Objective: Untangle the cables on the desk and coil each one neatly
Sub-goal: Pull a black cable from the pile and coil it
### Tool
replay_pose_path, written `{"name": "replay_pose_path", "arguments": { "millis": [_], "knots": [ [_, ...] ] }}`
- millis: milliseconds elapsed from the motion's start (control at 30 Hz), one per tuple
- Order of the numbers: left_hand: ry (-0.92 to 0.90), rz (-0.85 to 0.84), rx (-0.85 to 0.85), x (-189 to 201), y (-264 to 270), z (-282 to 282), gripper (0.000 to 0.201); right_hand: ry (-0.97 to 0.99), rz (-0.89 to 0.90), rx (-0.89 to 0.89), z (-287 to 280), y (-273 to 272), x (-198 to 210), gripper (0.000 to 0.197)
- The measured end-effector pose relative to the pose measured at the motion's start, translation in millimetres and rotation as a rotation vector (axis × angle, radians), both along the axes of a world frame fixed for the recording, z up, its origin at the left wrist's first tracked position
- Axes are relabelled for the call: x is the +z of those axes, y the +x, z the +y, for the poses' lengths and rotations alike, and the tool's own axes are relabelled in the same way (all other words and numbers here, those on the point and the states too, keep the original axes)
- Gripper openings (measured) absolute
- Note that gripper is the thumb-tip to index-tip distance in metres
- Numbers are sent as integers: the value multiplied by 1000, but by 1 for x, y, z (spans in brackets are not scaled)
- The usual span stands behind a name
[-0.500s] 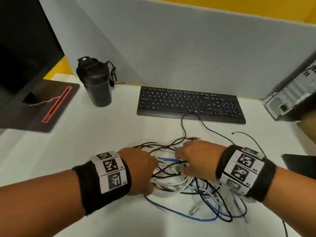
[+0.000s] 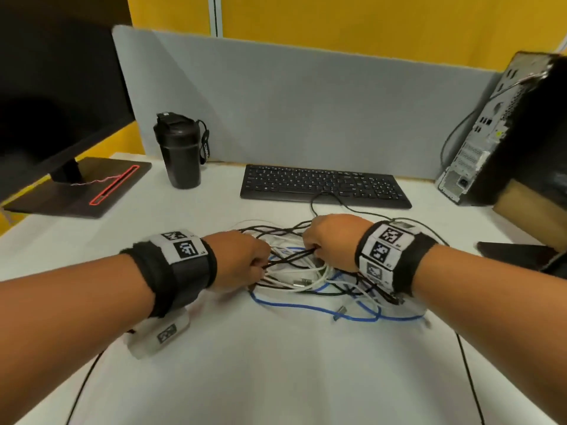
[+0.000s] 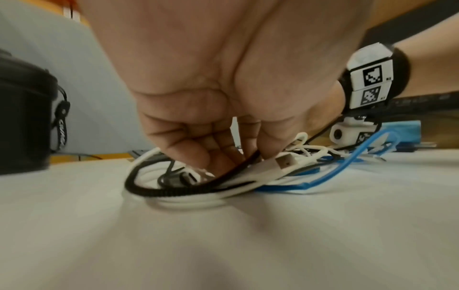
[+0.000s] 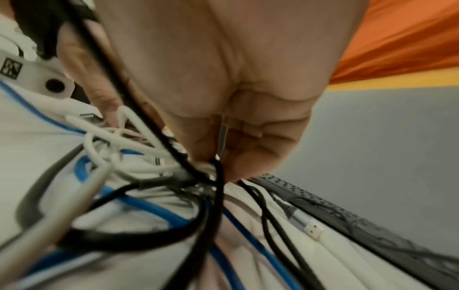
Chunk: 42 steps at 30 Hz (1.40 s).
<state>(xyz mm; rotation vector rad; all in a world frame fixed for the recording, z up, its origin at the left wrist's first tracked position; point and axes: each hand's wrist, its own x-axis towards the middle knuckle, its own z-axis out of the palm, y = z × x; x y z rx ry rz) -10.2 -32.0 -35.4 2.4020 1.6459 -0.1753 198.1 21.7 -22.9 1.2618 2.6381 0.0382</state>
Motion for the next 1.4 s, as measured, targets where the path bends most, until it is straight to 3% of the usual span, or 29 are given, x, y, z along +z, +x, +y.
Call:
{"name": "replay_pose_path", "arguments": {
  "millis": [100,267,333,500,600,733,900,1000,1067,1200,1267,1333,1400],
  "knots": [
    [102,-46,112,12,4,-8,13,122,103,-24,-6,4,10,14],
    [311,-345,250,59,8,-15,12,155,461,-120,-17,15,67,8],
    [352,-436,267,81,11,-17,21,206,571,-110,-24,17,91,6],
    [330,-414,214,114,18,-14,14,237,836,-118,-33,14,134,6],
    [323,-406,250,108,16,-12,18,247,882,-116,-32,11,144,3],
    [241,-545,243,87,9,0,12,402,898,-102,-24,13,150,5],
    [151,-669,241,75,5,17,12,556,1049,-57,-26,17,174,8],
    [89,-477,242,58,4,22,29,659,1173,-82,-26,23,203,13],
    [62,-390,238,45,5,21,18,671,1207,-115,-24,29,221,13],
    [-64,-722,397,38,1,18,14,541,1166,-141,-24,39,236,7],
    [-103,-872,474,45,1,18,11,587,1075,-137,-26,41,233,9],
    [-110,-1024,513,57,2,18,11,650,1092,-131,-28,44,234,9],
    [-96,-1199,526,73,3,19,16,598,1059,-121,-29,45,235,7]
  ]
}}
